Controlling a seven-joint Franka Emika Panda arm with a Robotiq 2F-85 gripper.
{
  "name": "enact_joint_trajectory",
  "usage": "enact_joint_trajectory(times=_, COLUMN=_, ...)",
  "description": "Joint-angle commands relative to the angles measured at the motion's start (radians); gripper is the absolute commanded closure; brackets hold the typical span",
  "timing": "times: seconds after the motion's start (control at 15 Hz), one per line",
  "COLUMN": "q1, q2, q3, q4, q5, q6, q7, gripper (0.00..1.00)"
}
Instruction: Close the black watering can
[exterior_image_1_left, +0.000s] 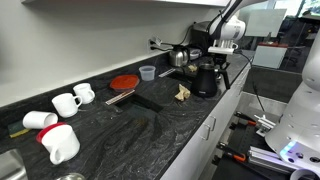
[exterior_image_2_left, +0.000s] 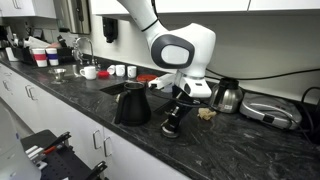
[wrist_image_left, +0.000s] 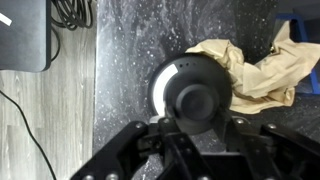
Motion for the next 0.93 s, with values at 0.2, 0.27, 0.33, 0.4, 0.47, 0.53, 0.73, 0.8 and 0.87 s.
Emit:
enact_joint_trajectory(times=0.2, q1=-0.001, q2=-0.024, q3=-0.027, q4=0.001, q5=-0.069, q6=0.127, q7=0.010, gripper=0.85)
enact_joint_trajectory(times=0.27, q1=0.001, q2=-0.029, q3=-0.029, q4=-0.002, q5=-0.086, q6=0.147, q7=0.013, gripper=0.85)
enact_joint_trajectory(times=0.33, q1=0.002, q2=-0.035, q3=-0.032, q4=-0.006, q5=-0.104, q6=0.164, q7=0.018, gripper=0.85)
enact_joint_trajectory(times=0.4, q1=0.004, q2=-0.042, q3=-0.035, q4=-0.010, q5=-0.124, q6=0.186, q7=0.023, gripper=0.85)
enact_joint_trajectory(times=0.47, q1=0.004, q2=-0.046, q3=-0.037, q4=-0.012, q5=-0.139, q6=0.200, q7=0.027, gripper=0.85)
enact_joint_trajectory(times=0.53, q1=0.003, q2=-0.054, q3=-0.038, q4=-0.015, q5=-0.151, q6=0.210, q7=0.030, gripper=0.85)
enact_joint_trajectory(times=0.73, q1=-0.006, q2=-0.101, q3=-0.027, q4=-0.026, q5=-0.132, q6=0.181, q7=-0.002, gripper=0.85)
enact_joint_trajectory(times=0.8, q1=-0.008, q2=-0.121, q3=-0.023, q4=-0.031, q5=-0.122, q6=0.164, q7=-0.014, gripper=0.85)
enact_joint_trajectory(times=0.87, q1=-0.010, q2=-0.140, q3=-0.018, q4=-0.039, q5=-0.109, q6=0.150, q7=-0.029, gripper=0.85)
